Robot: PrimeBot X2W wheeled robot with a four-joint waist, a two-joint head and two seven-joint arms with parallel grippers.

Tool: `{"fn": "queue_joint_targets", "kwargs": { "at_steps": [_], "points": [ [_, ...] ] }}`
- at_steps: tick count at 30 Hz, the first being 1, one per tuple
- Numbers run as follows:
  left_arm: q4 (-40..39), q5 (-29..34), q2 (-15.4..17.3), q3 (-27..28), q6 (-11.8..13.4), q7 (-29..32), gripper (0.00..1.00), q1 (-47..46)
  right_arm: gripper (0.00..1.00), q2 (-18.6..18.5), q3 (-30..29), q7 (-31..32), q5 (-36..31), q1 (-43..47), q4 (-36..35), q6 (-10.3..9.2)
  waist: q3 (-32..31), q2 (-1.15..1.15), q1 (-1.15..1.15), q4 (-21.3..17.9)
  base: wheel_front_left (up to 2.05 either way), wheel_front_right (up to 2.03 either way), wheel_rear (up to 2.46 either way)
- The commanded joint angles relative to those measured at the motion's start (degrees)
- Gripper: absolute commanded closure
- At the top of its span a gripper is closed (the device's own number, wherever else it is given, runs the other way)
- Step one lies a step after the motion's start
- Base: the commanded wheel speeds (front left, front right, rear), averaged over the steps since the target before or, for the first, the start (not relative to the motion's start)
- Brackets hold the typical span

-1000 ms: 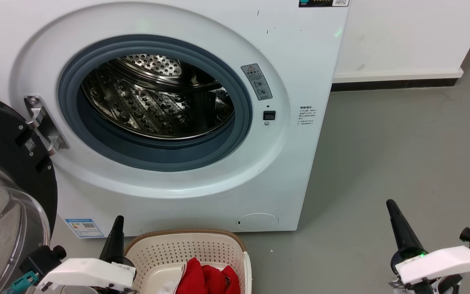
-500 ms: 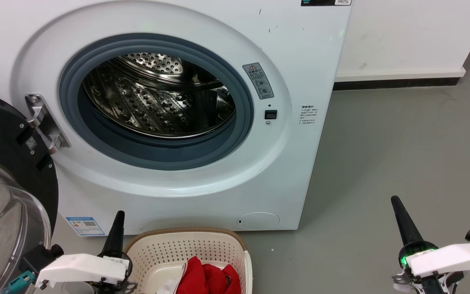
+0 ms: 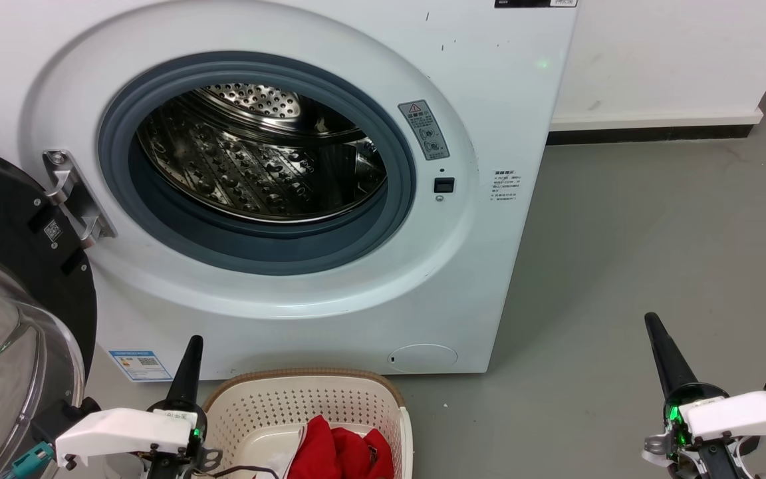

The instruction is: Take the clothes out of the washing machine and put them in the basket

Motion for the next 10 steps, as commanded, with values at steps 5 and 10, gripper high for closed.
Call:
{"fn": "queue_joint_targets", "kwargs": {
  "at_steps": [5, 10],
  "points": [
    [0.35, -3.59, -0.22, 0.67, -0.85, 0.67, 1.00, -1.70, 1.00, -0.17, -0.59, 0.43, 3.84, -1.70, 0.60, -0.01, 0.10, 0.00, 0.00, 0.10, 0.00, 0.00, 0.00],
    [0.82, -5.99, -0.41, 1.03, -1.31, 1.11, 1.00, -1.99, 1.00, -0.11, -0.93, 0.71, 6.34, -2.08, 1.17, -0.01, 0.19, 0.00, 0.00, 0.19, 0.00, 0.00, 0.00]
  ]
}}
